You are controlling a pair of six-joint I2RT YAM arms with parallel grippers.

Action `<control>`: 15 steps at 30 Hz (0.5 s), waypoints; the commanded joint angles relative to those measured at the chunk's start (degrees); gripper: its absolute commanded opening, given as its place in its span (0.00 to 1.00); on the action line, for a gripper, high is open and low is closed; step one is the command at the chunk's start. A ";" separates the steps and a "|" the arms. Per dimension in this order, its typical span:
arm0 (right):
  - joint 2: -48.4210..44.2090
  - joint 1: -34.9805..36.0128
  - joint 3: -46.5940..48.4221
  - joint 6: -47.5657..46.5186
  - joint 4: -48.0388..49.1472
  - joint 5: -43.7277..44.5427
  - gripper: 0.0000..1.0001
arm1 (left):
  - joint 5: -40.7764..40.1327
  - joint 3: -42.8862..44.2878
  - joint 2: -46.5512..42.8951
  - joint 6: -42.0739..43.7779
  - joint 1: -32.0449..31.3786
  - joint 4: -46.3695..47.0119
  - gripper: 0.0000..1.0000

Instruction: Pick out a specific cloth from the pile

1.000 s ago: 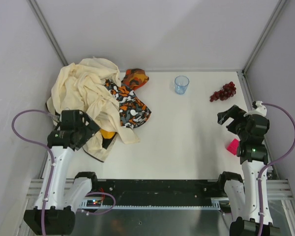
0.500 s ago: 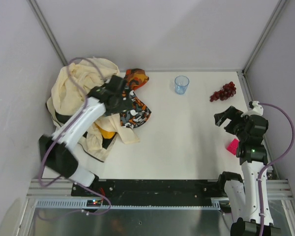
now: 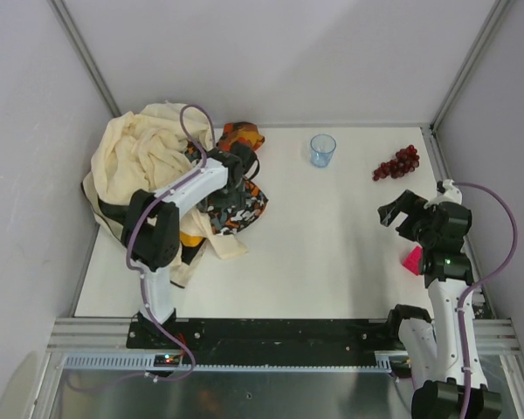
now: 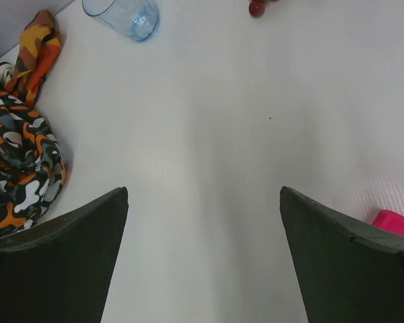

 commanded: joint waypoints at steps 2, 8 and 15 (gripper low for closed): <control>0.67 0.53 -0.21 -0.50 2.09 0.54 0.99 | -8.86 -0.12 1.75 -3.51 3.96 -5.36 0.80; 1.03 1.92 -0.18 0.23 3.89 0.74 0.99 | -8.69 0.10 -2.32 -5.51 8.16 -6.53 0.09; 3.40 19.73 1.01 -1.64 8.05 10.69 0.99 | -6.93 10.38 -11.75 -2.74 13.92 -6.62 0.01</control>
